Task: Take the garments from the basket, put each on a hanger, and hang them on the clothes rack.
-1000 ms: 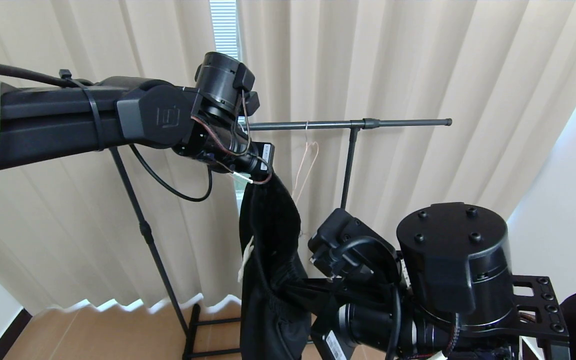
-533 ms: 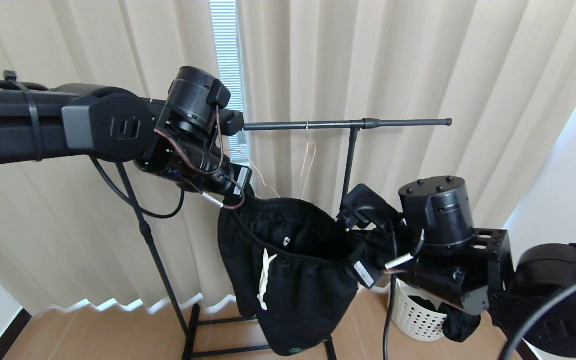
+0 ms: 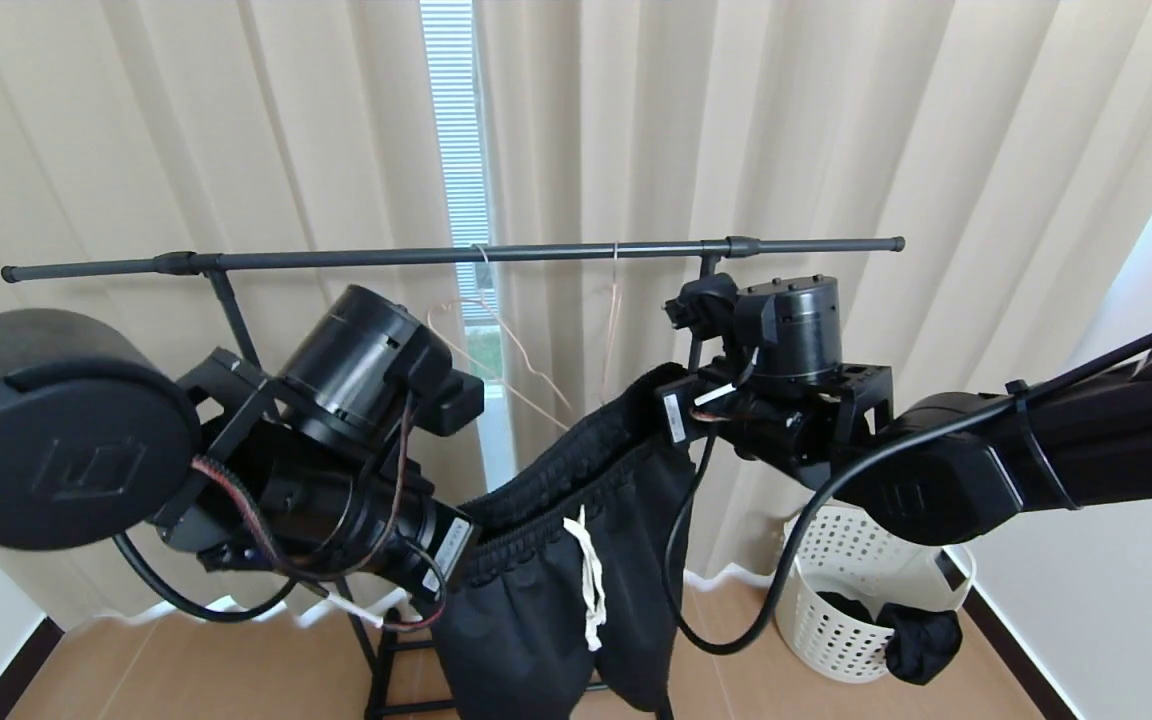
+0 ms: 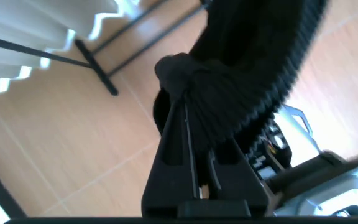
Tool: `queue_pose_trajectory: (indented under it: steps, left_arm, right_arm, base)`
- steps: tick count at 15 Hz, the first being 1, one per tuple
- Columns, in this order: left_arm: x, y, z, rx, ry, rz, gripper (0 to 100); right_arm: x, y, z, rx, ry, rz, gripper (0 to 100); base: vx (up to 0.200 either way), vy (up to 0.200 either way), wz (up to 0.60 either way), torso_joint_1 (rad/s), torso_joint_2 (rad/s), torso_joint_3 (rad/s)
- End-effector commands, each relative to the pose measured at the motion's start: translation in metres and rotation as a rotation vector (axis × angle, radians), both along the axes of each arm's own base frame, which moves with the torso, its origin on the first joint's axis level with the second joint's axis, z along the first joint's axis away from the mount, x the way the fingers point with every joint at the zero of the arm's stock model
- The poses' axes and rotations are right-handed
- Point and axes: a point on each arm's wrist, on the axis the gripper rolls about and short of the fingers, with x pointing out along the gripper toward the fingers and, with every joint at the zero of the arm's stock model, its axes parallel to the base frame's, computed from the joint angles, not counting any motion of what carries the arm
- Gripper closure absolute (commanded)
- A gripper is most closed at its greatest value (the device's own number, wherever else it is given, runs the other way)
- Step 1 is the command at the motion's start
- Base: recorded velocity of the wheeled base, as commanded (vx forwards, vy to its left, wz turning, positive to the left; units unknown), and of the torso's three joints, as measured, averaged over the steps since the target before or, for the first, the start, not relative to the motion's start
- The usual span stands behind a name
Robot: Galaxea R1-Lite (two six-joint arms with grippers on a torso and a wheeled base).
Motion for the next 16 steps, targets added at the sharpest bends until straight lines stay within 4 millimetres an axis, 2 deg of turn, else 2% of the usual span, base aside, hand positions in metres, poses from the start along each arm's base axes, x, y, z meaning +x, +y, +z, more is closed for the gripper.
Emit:
queue_pose_trajectory:
  steps: [1,2,3,5,9,12,16]
  left_arm:
    - [-0.029,-0.019,-0.013,-0.030,0.037,-0.049,100]
    - [-0.032,-0.026,-0.015,-0.050,0.045,-0.051,100]
    - [-0.041,-0.044,-0.020,-0.089,0.070,-0.050,100]
    - [-0.046,-0.069,-0.023,-0.152,0.091,-0.036,100]
    - [-0.042,-0.097,-0.020,-0.213,0.109,-0.043,100]
    - [-0.038,-0.090,-0.018,-0.213,0.104,-0.017,100]
    - [-0.018,-0.043,-0.010,-0.206,0.053,0.134,100]
  right_arm:
    - [0.009,0.008,0.000,0.051,-0.005,-0.012,100]
    - [0.011,0.011,0.001,0.083,-0.005,-0.019,100]
    - [0.010,0.021,0.005,0.142,-0.004,-0.014,100]
    - [0.005,0.033,0.010,0.202,0.005,-0.003,100]
    - [0.001,0.040,0.015,0.261,0.007,0.001,100]
    - [0.006,0.032,0.016,0.258,0.002,-0.018,100]
    - [0.020,0.002,0.027,0.224,-0.038,-0.081,100]
  base:
    - [0.000,0.000,0.00,0.000,0.00,0.000]
    - [0.000,0.000,0.00,0.000,0.00,0.000]
    - [0.000,0.000,0.00,0.000,0.00,0.000]
    - [0.000,0.000,0.00,0.000,0.00,0.000]
    - [0.000,0.000,0.00,0.000,0.00,0.000]
    - [0.000,0.000,0.00,0.000,0.00,0.000]
    - [0.000,0.000,0.00,0.000,0.00,0.000]
